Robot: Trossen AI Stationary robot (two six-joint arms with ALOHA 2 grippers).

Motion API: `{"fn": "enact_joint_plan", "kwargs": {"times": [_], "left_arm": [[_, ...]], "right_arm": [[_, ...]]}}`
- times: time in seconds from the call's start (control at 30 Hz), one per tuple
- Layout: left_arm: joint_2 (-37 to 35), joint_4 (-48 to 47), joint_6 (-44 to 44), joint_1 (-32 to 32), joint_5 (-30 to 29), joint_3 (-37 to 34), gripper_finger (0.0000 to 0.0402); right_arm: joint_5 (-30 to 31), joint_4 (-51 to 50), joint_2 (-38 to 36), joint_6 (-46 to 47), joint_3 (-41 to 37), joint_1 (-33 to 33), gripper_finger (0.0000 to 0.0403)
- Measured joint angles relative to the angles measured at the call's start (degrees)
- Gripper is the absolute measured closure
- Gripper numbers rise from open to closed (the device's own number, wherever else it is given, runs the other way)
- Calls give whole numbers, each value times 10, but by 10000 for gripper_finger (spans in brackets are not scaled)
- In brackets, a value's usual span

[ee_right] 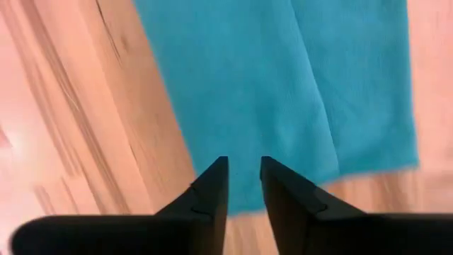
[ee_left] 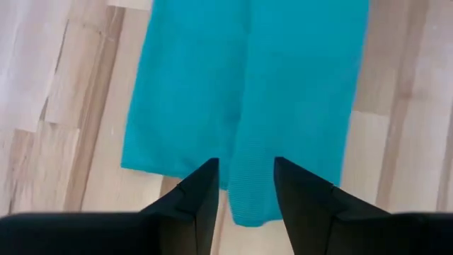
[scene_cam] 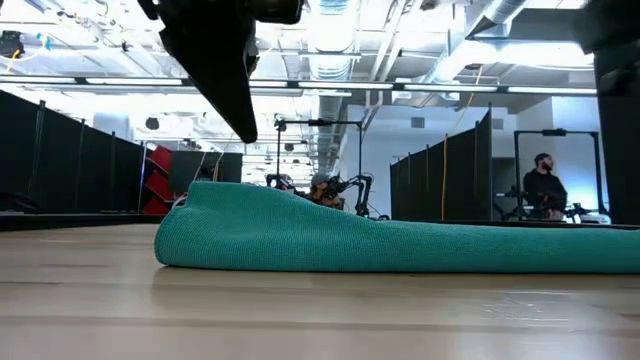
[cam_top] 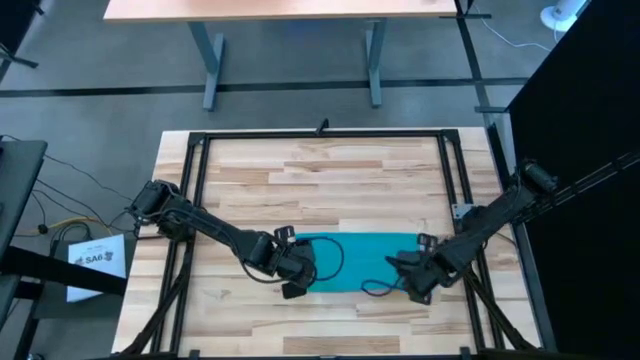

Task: Roll towel
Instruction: Roll the blue towel

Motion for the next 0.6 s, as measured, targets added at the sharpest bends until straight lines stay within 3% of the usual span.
{"fn": "enact_joint_plan", "kwargs": {"times": [0.17, 0.3, 0.47, 0.6], "left_arm": [[0, 0, -6, 20, 1, 0, 266], [0, -1, -8, 32, 1, 0, 256], [0, -35, 8, 42, 1, 0, 253], [0, -87, 39, 47, 1, 0, 253]], "right_arm": [[43, -54, -1, 43, -17, 51, 267], [14, -49, 0, 89, -65, 42, 233], [-5, -37, -7, 122, -92, 25, 224], [-11, -15, -61, 112, -92, 5, 234]]}}
